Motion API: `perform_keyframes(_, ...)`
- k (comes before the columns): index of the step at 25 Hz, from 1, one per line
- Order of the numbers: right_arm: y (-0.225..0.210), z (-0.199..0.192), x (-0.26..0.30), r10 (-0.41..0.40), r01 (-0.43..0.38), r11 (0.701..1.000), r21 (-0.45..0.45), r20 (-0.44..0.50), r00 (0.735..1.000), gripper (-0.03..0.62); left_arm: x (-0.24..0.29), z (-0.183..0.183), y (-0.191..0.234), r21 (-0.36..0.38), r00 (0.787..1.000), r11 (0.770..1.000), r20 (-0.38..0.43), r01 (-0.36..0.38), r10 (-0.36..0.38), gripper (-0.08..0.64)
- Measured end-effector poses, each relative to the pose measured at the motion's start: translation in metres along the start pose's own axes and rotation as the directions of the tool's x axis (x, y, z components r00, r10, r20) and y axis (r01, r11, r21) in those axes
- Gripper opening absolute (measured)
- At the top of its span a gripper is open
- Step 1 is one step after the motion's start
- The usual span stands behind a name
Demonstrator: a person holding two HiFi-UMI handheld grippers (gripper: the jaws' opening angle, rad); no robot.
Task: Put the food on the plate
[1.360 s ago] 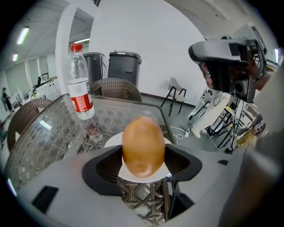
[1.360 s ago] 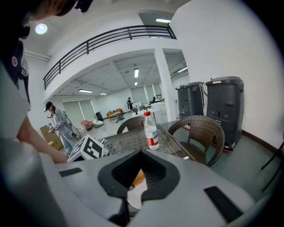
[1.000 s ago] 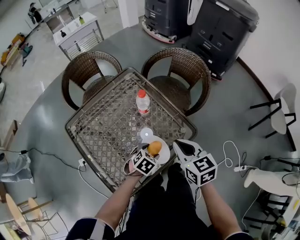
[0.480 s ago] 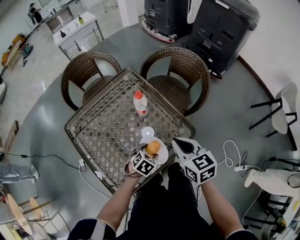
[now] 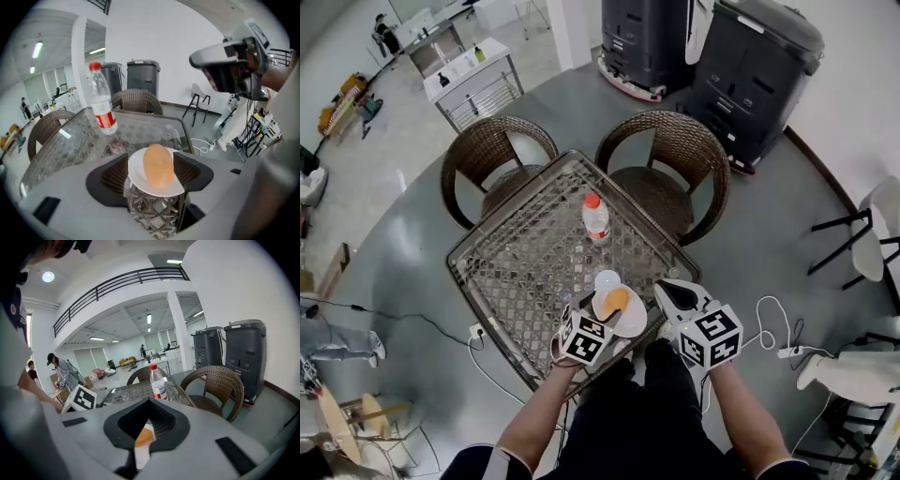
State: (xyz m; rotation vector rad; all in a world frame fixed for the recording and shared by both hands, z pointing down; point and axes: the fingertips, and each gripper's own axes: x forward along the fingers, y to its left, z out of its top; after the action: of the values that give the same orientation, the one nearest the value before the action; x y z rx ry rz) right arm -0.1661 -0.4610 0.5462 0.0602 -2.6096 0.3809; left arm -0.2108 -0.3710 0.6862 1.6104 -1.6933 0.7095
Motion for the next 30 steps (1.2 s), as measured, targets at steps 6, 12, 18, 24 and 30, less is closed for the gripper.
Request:
perform_keyframes(6,0.013,0.047,-0.008,0.046,-0.047,0.999,0.006,0.102,0.994,0.005,-0.071,0.075,0.017,-0.005,0.962,0.999,0.269,-0.045,0.045,0.26)
perform_keyframes(12,0.035,0.099,-0.019,0.095,-0.084,0.995,-0.053,0.238,0.967,0.005,-0.151,0.145,0.023,-0.014,0.851,0.995,0.518,-0.098,0.091,0.074)
perform_keyframes(18,0.068,0.143,-0.033,0.15,-0.105,0.983,-0.15,0.332,0.931,0.005,-0.218,0.194,0.014,-0.017,0.746,0.998,0.663,-0.068,0.062,0.009)
perform_keyframes(24,0.088,0.179,-0.052,0.207,-0.12,0.966,-0.228,0.409,0.889,0.005,-0.246,0.215,0.005,-0.009,0.696,1.0,0.717,-0.03,0.027,0.009)
perform_keyframes(30,0.096,0.187,-0.061,0.231,-0.13,0.959,-0.251,0.435,0.87,0.005,-0.254,0.222,-0.003,-0.002,0.677,1.0,0.736,-0.004,0.004,0.009)
